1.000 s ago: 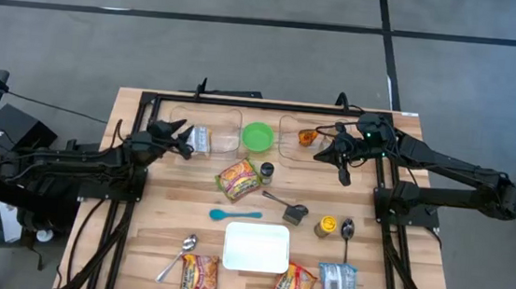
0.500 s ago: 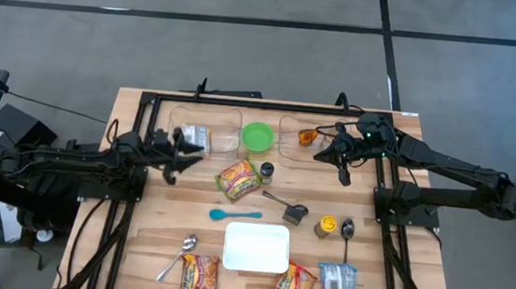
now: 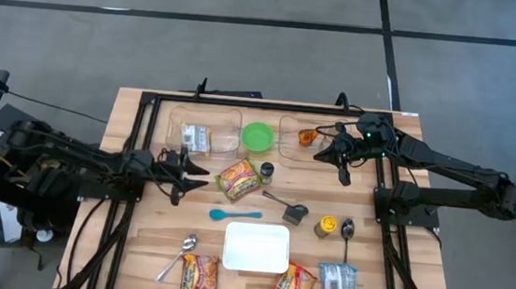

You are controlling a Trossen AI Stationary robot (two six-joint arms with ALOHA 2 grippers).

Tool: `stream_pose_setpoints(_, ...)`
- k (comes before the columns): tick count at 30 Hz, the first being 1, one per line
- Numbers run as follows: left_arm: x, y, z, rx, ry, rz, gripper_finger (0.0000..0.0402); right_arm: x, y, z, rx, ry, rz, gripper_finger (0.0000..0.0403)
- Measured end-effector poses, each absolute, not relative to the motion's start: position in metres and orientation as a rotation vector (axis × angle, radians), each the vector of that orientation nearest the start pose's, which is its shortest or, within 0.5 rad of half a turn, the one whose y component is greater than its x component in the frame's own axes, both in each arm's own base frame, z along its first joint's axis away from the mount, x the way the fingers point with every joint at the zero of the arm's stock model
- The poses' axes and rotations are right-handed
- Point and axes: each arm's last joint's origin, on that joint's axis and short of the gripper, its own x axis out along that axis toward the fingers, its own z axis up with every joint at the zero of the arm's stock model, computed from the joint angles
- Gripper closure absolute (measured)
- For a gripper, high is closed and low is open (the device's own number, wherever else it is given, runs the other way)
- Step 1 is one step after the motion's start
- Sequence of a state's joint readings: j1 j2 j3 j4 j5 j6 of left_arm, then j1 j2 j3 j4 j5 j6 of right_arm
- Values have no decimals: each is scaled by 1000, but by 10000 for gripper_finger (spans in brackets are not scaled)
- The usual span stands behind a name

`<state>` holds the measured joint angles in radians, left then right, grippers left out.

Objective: Pick & Place Food Item
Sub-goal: Put the green noodle pack into the left transparent bin

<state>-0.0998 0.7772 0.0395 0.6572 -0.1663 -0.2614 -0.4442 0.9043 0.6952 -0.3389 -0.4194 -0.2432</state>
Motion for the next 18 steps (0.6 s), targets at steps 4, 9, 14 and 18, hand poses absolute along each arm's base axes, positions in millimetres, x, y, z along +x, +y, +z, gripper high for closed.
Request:
stream_pose_setpoints(4,153,-15,147,-216,158,174,243,176,-71,270,-9,496,36,390)
stream_pose_setpoints(9,164,-19,136,-155,291,269,243,176,-71,270,-1,496,34,390)
stream_pose_setpoints(14,179,-21,132,-67,394,285,243,176,-71,270,-1,496,35,390)
stream_pose_setpoints(18,190,-22,129,-1,449,302,243,176,-71,270,-1,495,35,390)
